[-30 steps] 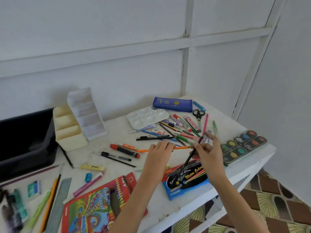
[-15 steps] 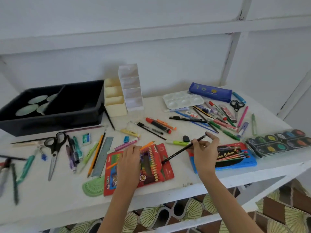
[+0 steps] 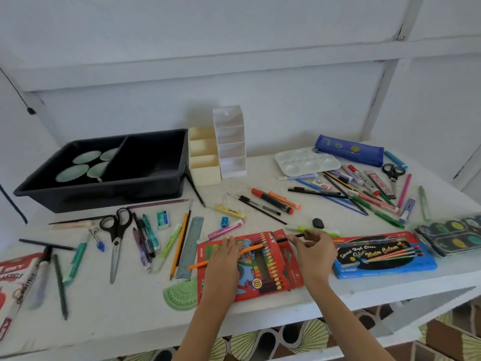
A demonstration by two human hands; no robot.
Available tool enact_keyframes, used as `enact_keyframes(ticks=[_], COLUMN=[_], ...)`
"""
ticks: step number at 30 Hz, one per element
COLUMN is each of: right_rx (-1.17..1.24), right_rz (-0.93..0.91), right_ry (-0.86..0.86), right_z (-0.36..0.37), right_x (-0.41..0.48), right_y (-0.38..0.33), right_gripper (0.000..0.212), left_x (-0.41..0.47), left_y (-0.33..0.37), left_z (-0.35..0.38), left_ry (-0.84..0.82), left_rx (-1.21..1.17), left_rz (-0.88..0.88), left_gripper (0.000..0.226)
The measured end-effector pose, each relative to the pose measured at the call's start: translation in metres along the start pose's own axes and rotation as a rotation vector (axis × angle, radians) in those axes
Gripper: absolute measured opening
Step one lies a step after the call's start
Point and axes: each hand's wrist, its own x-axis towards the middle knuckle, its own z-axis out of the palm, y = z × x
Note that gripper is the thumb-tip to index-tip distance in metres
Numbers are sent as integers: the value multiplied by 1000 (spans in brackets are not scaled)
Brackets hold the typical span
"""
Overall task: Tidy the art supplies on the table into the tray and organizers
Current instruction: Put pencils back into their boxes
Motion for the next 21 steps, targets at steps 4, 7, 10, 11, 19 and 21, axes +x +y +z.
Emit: enact_keyframes(ticks=[4,7,10,11,19,21], right_rx=[-117,-185,-198,-182,-217,-171], right_rz=[-72,-191,-249,-255,-271,-279], right_ry=[-31,-72,-173,-211,-387,-343], right_z=[12,11,8,8,4,2], right_x=[-6,-10,-9,-8,-8,-12], right_y=[3,5,10,13,18,16], right_gripper=[43,34,30,31,30,24], left_x=[1,0,-1,0,-4,-3], left_y=[-2,-2,-3,-4,-2,-6], left_z=[-1,1,4,6,4,6], left_ry=[-24,2,36,37,46,24], left_rx=[-16,-50,-64,-65,-103,-107], left_rz=[22,34,32,31,52,83], left_gripper=[62,60,60,59,66,62])
